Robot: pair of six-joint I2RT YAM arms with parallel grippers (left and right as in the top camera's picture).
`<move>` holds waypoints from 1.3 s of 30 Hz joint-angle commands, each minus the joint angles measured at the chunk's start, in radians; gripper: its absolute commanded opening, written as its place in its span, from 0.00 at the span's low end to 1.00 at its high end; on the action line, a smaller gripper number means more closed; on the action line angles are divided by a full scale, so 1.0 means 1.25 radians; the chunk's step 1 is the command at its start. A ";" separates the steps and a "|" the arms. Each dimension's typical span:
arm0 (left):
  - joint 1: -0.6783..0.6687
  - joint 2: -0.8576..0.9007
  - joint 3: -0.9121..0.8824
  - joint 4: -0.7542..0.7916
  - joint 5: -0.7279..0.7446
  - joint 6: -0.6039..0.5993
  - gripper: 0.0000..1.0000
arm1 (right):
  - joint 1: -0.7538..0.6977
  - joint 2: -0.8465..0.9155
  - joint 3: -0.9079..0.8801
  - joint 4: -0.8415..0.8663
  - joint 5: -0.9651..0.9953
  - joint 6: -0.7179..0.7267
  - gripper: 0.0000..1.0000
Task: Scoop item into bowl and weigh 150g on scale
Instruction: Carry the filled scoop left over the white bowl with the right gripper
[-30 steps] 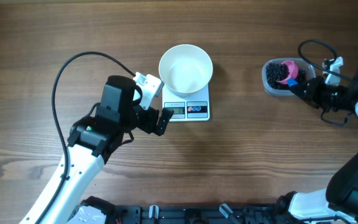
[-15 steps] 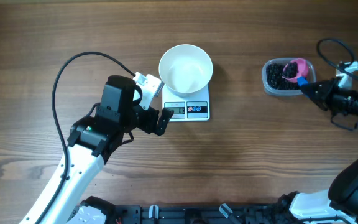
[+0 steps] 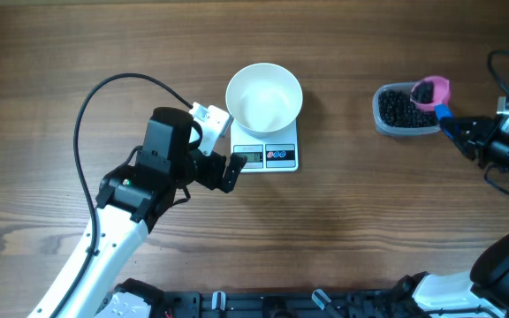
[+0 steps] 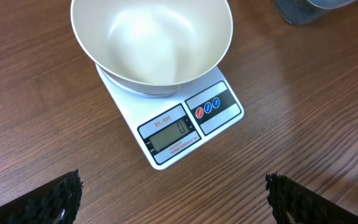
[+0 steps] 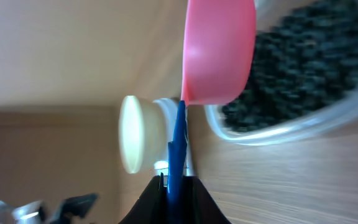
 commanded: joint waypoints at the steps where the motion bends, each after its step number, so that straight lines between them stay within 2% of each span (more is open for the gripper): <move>1: -0.003 0.006 -0.005 0.000 0.007 0.012 1.00 | -0.001 0.010 -0.005 -0.010 -0.189 0.000 0.04; 12: -0.003 0.006 -0.005 -0.001 0.007 0.012 1.00 | 0.028 0.010 -0.005 -0.089 -0.241 0.025 0.04; 22: -0.003 0.006 -0.005 -0.001 0.007 0.012 1.00 | 0.197 0.010 -0.005 -0.106 -0.304 0.053 0.04; 33: -0.003 0.006 -0.005 0.000 0.007 0.012 1.00 | 0.402 0.010 -0.005 0.101 -0.233 0.172 0.04; 39: -0.003 0.006 -0.005 0.000 0.007 0.012 1.00 | 0.535 -0.007 -0.002 0.213 -0.061 0.245 0.04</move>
